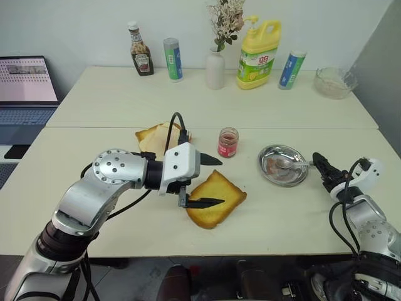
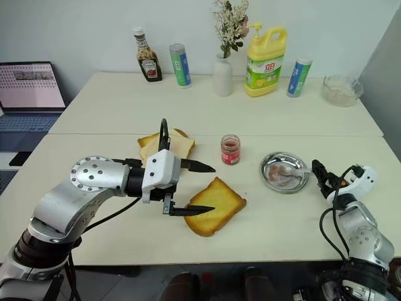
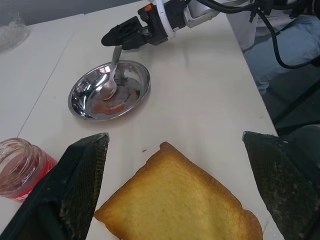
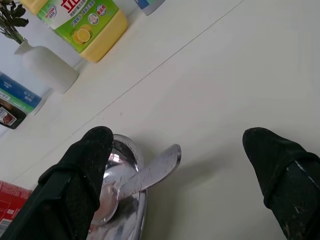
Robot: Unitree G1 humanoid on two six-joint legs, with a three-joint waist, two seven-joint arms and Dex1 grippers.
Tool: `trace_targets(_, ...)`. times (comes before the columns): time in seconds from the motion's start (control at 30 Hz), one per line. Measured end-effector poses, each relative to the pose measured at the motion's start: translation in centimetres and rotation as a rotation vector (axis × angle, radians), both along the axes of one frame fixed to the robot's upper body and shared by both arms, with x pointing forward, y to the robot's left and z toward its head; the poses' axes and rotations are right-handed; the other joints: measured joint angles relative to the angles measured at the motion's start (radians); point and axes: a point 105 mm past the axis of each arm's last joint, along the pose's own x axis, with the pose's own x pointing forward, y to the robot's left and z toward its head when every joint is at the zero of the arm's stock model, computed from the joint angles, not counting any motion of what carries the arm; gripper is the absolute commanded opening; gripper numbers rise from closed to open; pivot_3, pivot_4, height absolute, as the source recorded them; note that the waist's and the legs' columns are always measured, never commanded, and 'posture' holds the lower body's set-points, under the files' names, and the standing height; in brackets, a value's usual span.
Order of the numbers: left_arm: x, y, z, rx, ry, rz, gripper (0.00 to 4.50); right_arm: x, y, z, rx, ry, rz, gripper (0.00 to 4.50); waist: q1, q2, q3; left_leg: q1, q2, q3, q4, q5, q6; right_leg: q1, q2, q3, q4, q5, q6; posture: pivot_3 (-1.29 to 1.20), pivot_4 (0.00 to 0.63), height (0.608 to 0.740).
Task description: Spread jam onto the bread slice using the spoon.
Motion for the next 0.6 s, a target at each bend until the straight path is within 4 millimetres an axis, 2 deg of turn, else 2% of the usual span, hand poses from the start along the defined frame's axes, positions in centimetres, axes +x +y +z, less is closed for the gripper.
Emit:
trace_targets(0.3,0.1,-0.1,-0.2,0.002,0.001,0.01,4.47,0.1,0.5,-0.3,0.08,-0.017,-0.003,4.5,0.0,0.0,0.0,0.0,0.0,0.0,0.0,0.0,0.0,0.0,0.0,0.0,0.0,0.0,0.0,0.0,0.15,0.74)
trace_targets(0.43,0.2,0.0,-0.2,0.01,-0.002,0.018,4.5,0.3,0.9,-0.1,0.107,-0.029,-0.001,3.33,0.0,0.0,0.0,0.0,0.0,0.0,0.0,0.0,0.0,0.0,0.0,0.0,0.0,0.0,0.0,0.0,0.15,0.74)
trace_targets(0.6,0.3,0.0,-0.3,0.014,-0.006,0.022,4.5,0.8,1.1,0.9,0.128,-0.065,0.005,1.45,0.0,0.0,0.0,0.0,0.0,0.0,0.0,0.0,0.0,0.0,0.0,0.0,0.0,0.0,0.0,0.0,0.15,0.74)
